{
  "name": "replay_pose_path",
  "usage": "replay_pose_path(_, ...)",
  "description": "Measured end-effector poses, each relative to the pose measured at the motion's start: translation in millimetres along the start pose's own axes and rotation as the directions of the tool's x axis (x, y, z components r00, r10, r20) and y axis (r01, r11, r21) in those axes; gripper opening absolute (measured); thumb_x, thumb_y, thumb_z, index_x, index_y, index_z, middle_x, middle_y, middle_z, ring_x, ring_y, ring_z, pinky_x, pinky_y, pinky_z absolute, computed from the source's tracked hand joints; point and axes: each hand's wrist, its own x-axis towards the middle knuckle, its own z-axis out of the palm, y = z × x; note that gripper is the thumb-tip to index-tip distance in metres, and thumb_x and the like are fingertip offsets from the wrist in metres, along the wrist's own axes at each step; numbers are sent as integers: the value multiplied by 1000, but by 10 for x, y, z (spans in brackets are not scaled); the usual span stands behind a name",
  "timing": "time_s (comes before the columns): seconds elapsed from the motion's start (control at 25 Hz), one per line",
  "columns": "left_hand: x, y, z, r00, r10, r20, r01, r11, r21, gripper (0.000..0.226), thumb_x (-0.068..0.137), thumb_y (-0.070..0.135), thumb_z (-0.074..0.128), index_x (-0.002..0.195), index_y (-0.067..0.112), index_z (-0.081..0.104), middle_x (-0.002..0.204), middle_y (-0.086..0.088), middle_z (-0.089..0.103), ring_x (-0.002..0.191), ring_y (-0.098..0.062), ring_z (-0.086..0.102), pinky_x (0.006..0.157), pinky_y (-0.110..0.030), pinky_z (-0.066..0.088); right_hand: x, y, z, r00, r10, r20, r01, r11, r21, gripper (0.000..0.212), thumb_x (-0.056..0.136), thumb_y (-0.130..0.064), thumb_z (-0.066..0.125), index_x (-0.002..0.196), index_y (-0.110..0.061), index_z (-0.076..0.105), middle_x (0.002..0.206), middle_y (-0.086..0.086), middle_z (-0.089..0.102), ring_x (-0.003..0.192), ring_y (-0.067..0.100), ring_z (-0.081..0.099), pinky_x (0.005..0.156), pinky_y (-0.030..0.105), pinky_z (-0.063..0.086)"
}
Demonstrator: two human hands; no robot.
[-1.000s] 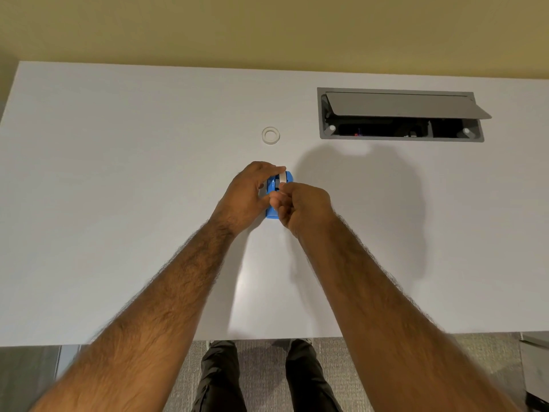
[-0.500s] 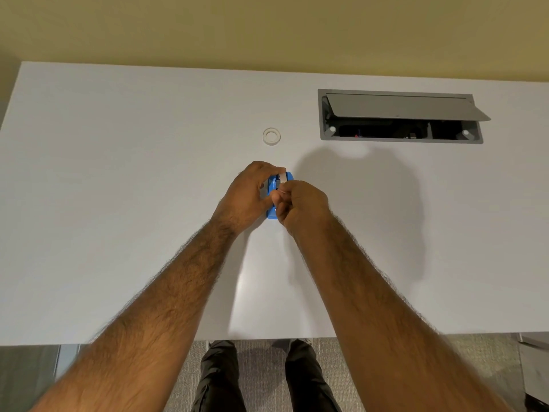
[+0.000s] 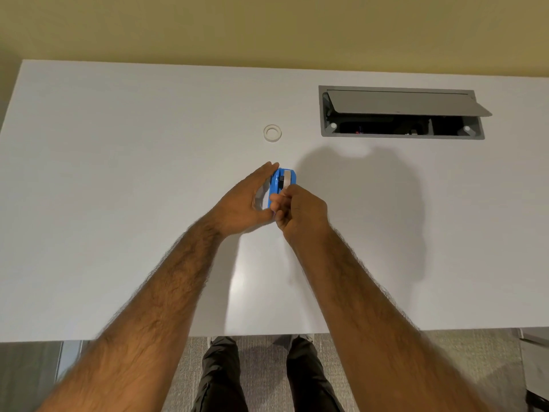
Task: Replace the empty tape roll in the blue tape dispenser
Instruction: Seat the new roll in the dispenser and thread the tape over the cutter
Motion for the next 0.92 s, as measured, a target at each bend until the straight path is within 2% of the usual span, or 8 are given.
replay_pose_path(0.08,53,-80,22,999,47,14,-49,994,96,102,78,41,81,159,29,20,166,5,27,152,-16,27,124,-42,25,-4,8,-8,1000,-16,0,16,1000,-6,28,85,-8,57,112,0,63,77,13,71,45,13,61,41,18,47)
replay_pose_path(0.16,122,-140,74,996,78,-38,-70,980,188,103,75,48,80,158,28,23,161,3,37,147,-21,37,120,-50,32,-1,14,-5,1000,-25,-2,25,1000,-7,30,85,-9,58,113,0,63,77,13,72,45,14,61,40,18,46)
replay_pose_path(0.28,171,-137,142,989,57,-134,-23,969,245,90,73,52,78,149,33,34,136,9,59,127,-21,52,109,-51,43,-11,9,-7,999,-41,-7,41,999,-10,30,85,-9,59,113,1,63,79,13,72,45,13,61,40,17,46)
replay_pose_path(0.36,158,-128,158,982,47,-184,-5,975,224,86,71,49,78,145,35,37,129,11,60,123,-20,51,107,-47,43,-27,6,4,999,-43,-4,43,999,-12,30,85,-8,59,114,1,62,79,13,72,44,12,60,40,17,46)
replay_pose_path(0.48,147,-132,175,978,57,-202,-11,975,222,88,72,46,80,147,31,37,135,8,58,126,-20,49,107,-41,40,-33,-13,19,999,-42,-20,42,999,-21,29,86,-8,59,114,0,62,77,12,71,42,12,60,39,16,45)
replay_pose_path(0.6,147,-123,176,978,51,-203,-2,972,233,88,72,46,80,147,32,37,134,8,58,125,-20,49,106,-40,40,-37,-5,12,998,-50,-48,47,997,-54,26,85,-8,59,110,-1,64,75,12,72,41,11,60,40,17,46)
replay_pose_path(0.92,146,-92,187,975,63,-212,-9,969,248,88,74,44,80,148,28,36,139,4,57,128,-21,47,107,-38,36,-92,102,-78,994,-81,-77,75,994,-83,8,87,-11,59,89,-8,65,69,10,72,43,12,60,45,21,49)
